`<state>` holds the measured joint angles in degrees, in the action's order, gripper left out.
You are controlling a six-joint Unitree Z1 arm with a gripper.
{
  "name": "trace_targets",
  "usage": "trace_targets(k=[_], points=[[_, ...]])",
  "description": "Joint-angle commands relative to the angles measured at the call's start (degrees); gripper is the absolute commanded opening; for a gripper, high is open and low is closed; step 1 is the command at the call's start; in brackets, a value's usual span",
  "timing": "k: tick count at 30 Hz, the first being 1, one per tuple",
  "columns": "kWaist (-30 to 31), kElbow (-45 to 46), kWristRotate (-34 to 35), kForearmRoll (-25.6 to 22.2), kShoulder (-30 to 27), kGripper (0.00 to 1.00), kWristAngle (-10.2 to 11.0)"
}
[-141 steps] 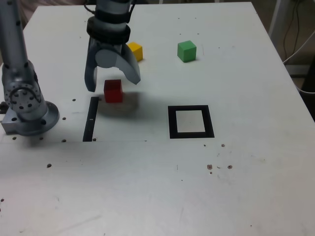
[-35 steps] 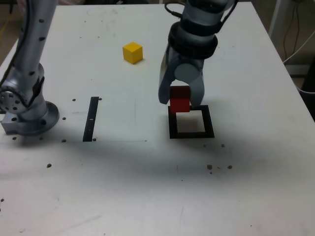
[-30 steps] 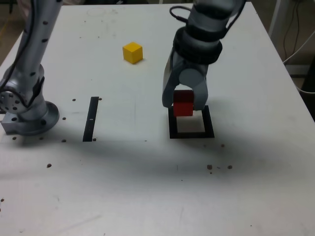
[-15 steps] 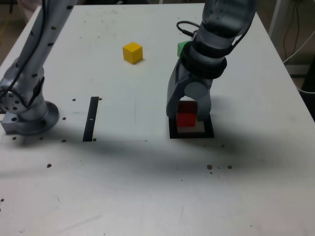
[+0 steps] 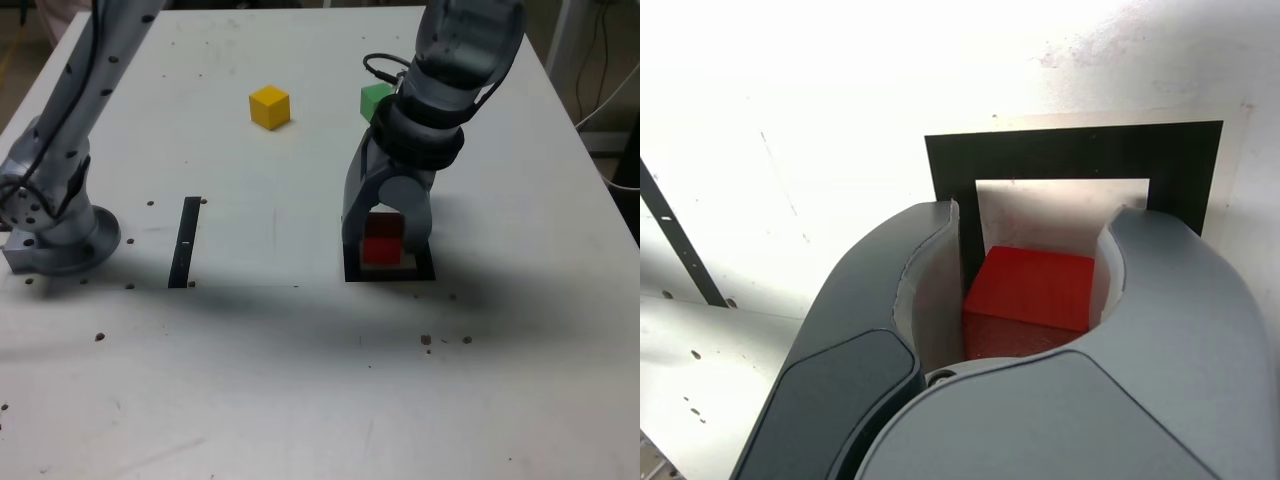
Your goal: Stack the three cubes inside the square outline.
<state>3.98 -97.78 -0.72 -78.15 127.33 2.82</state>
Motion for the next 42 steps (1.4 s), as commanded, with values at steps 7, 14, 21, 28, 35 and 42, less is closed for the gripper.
trace_targets(k=[7,14,21,28,35,42], points=[[-0.4,0.3,-0.9,0.6,0.3,0.83,-0.3],[-0.4,0.5,-1.1,0.7,0.0,0.92,-0.4],[-0.5,1.2,-1.1,0.6,-1.3,0.99,-0.2],[-0.9,1.6,-1.1,-0.9,-4.9,0.99,1.2],[-0.9,2.5,-1.1,-2.6,-9.4,0.99,2.3],[-0.9,4.1,-0.7,-3.0,-11.3,0.99,2.4]])
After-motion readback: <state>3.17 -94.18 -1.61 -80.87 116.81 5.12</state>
